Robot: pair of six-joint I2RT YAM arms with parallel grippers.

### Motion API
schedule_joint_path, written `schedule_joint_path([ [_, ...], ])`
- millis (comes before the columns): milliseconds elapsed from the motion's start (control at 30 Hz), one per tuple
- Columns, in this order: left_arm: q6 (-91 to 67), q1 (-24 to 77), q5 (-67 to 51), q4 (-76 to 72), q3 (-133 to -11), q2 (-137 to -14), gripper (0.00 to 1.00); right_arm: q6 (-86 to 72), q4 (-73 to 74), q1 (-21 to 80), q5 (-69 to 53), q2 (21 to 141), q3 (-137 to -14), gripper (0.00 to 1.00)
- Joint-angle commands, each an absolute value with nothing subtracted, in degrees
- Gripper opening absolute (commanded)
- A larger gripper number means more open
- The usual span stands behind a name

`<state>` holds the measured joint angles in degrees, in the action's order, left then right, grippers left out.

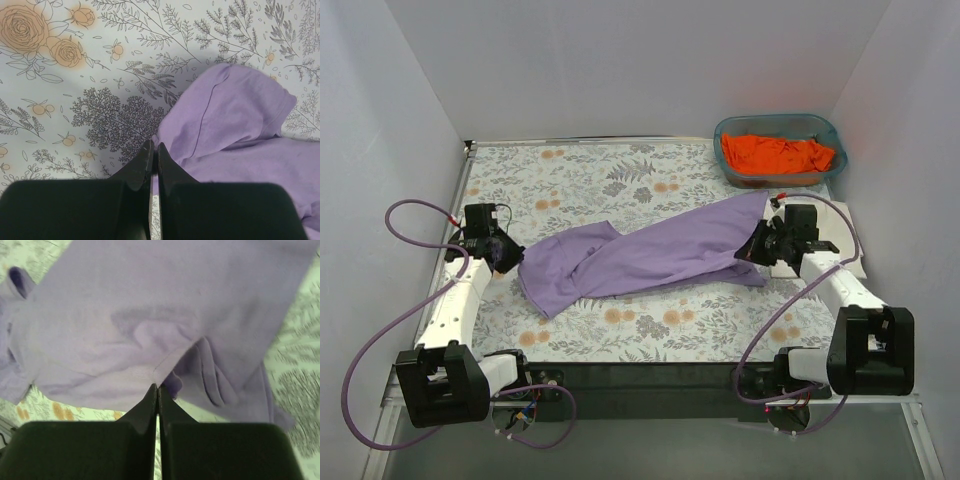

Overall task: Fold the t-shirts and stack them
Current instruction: Flatten the tshirt out

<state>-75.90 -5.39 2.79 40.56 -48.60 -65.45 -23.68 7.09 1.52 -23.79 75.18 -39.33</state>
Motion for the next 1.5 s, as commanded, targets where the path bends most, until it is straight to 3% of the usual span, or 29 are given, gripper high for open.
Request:
schedule_joint_path([
  [0,-75.8,-5.1,4.0,42.0,-49.7,-63.5,0.0,-18.9,33.7,1.3,-12.6,70.1,-42.1,0.01],
  [100,-75.9,-5.1,3.1,41.9,-48.4,-62.8,0.0,-16.5,46.5,1.1,-7.6,68.0,-40.9,0.01],
  [200,-76.5,-5.1,1.1,41.7,-47.0,-62.0,0.0,-17.2,52.3,1.2,-10.6,65.2,-38.1,0.01],
  [467,-76.9,-5.1,-2.3,39.6,-45.5,-61.6,0.0,-22.9,51.1,1.1,-7.3,61.4,-34.7,0.46],
  [500,-77.0,-5.1,-2.5,39.5,-45.5,-61.5,0.0,-23.5,50.5,1.1,-5.3,60.9,-34.3,0.48],
  [1000,-77.1,-3.4,-1.8,38.7,-44.3,-58.9,0.0,-34.6,43.9,2.4,-2.3,54.8,-28.8,0.5],
  [1467,-76.9,-1.1,-0.9,39.0,-45.7,-59.3,0.0,-45.6,44.9,18.1,8.9,63.9,-33.3,0.52],
])
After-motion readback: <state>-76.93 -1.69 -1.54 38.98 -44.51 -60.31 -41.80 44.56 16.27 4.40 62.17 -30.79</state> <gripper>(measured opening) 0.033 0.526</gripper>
